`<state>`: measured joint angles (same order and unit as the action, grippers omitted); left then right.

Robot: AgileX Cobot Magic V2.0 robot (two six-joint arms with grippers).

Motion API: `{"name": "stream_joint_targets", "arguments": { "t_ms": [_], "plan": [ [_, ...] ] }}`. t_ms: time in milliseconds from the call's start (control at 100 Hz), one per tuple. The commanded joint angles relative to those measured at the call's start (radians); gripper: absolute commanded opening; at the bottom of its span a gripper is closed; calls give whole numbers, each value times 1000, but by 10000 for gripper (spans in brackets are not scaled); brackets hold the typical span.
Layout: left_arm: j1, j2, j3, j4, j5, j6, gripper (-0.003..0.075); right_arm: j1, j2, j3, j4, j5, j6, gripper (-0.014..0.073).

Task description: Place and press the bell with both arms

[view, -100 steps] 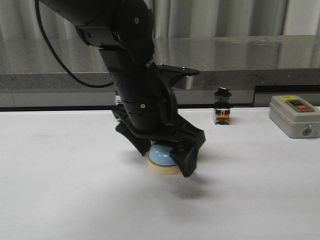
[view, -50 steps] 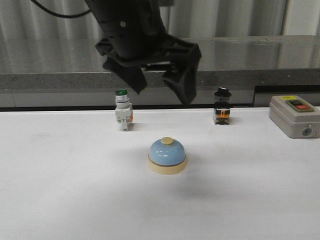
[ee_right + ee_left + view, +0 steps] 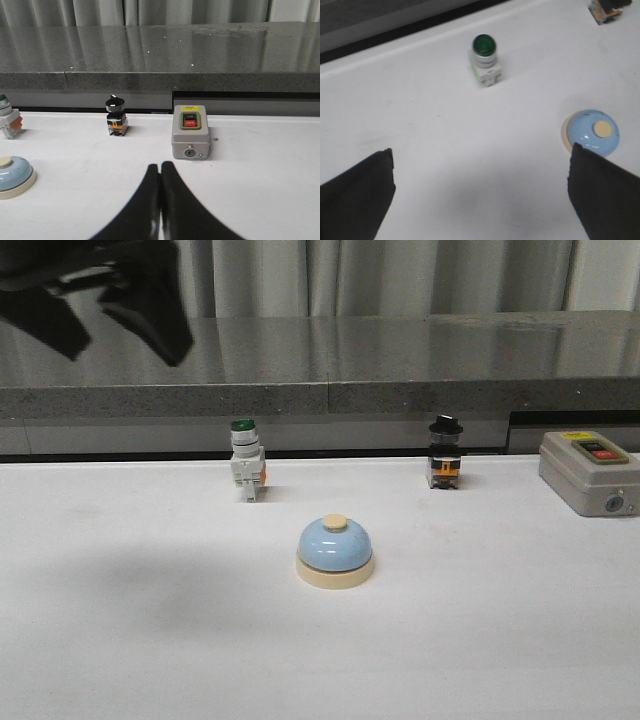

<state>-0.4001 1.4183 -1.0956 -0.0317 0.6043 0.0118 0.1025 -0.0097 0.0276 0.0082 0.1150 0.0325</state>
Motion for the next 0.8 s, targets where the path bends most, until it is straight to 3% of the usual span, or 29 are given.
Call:
{"name": "stream_joint_targets", "arguments": {
  "t_ms": [0,190,580,670,790],
  "plan": [
    [45,-127,45,-17,-82,-12,672,-6,-20,-15,-8,-85,-8,-69],
    [102,-334,198,-21,-136,-12,672,-6,-20,-15,-8,-85,-8,-69],
    [104,-748,426,-21,-229,-12,660,-6,-20,-15,-8,-85,-8,-69],
    [104,-807,440,-21,-227,-12,600,-6,-20,-15,-8,-85,-8,-69],
    [104,-845,440,-21,-224,-12,418,-6,-20,-15,-8,-85,-8,-69]
  ]
}}
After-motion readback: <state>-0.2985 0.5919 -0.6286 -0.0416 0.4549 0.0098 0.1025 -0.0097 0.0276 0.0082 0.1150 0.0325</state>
